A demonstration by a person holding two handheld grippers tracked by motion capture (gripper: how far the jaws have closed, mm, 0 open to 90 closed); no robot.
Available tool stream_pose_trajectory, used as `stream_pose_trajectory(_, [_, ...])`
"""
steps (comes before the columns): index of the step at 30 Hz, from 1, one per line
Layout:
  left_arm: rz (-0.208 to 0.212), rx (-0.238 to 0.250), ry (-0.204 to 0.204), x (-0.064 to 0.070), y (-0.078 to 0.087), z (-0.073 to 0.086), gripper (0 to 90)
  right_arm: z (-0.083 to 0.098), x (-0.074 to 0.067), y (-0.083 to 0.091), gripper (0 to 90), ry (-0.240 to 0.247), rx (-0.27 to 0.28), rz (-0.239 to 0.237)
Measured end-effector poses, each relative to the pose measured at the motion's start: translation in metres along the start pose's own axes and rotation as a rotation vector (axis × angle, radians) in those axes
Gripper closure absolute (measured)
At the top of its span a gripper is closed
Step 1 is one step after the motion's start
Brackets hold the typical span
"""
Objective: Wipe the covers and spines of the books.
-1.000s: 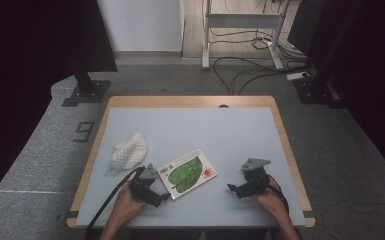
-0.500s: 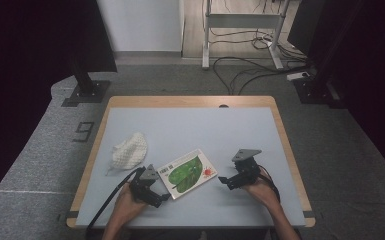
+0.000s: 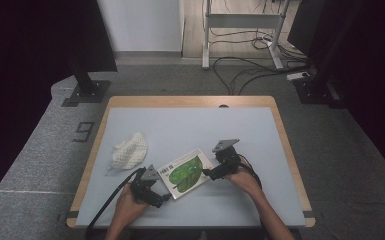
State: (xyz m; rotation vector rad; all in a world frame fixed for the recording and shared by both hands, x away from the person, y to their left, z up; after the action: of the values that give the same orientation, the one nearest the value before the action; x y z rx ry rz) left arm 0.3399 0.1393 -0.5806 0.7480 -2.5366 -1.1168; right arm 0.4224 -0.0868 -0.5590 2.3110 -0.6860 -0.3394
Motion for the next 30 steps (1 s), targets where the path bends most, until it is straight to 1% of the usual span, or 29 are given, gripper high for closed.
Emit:
stream_pose_trajectory(2, [0.001, 0.0, 0.001, 0.0, 0.0, 0.0, 0.0, -0.003, 0.0, -0.007, 0.9, -0.006, -0.004, -0.014])
stream_pose_trajectory(6, [0.0, 0.0, 0.002, 0.0, 0.0, 0.0, 0.0, -0.005, 0.0, -0.019, 0.9, -0.005, -0.027, -0.024])
stream_pose_trajectory(9, [-0.001, 0.0, 0.001, 0.0, 0.0, 0.0, 0.0, -0.006, -0.001, -0.028, 0.8, -0.013, -0.029, -0.051])
stream_pose_trajectory(12, [0.0, 0.001, 0.001, 0.0, 0.0, 0.0, 0.0, -0.009, -0.002, -0.034, 0.4, -0.034, -0.029, -0.083])
stream_pose_trajectory(13, [0.0, 0.001, 0.001, 0.0, 0.0, 0.0, 0.0, -0.009, -0.002, -0.036, 0.0, -0.034, -0.025, -0.091])
stream_pose_trajectory(14, [-0.001, 0.0, 0.001, 0.0, 0.0, 0.0, 0.0, -0.01, -0.002, -0.037, 0.0, -0.044, -0.027, -0.095])
stream_pose_trajectory(20, [-0.001, 0.0, 0.001, 0.0, 0.0, 0.0, 0.0, -0.013, -0.003, -0.041, 0.0, -0.053, -0.022, -0.087])
stream_pose_trajectory(23, [0.001, 0.001, 0.001, 0.0, 0.0, 0.0, 0.0, -0.014, -0.007, -0.042, 0.0, -0.047, -0.022, -0.106])
stream_pose_trajectory(26, [0.001, 0.001, 0.0, 0.0, 0.0, 0.0, 0.0, -0.016, -0.008, -0.042, 0.0, -0.065, -0.027, -0.107])
stream_pose_trajectory(30, [0.0, 0.0, 0.0, 0.0, 0.0, 0.0, 0.0, -0.017, -0.007, -0.04, 0.0, -0.118, -0.005, -0.143])
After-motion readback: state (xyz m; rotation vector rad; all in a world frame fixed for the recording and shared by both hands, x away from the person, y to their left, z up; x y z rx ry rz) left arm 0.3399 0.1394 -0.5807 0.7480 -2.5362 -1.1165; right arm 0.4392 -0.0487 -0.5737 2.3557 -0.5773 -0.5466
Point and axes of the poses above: each handheld gripper's, and its own axes: y roughly backward along the jaws, z roughly out of its underside, x roughly to its right, the point moved 7 cm from there along -y, roughly forward along the jaws
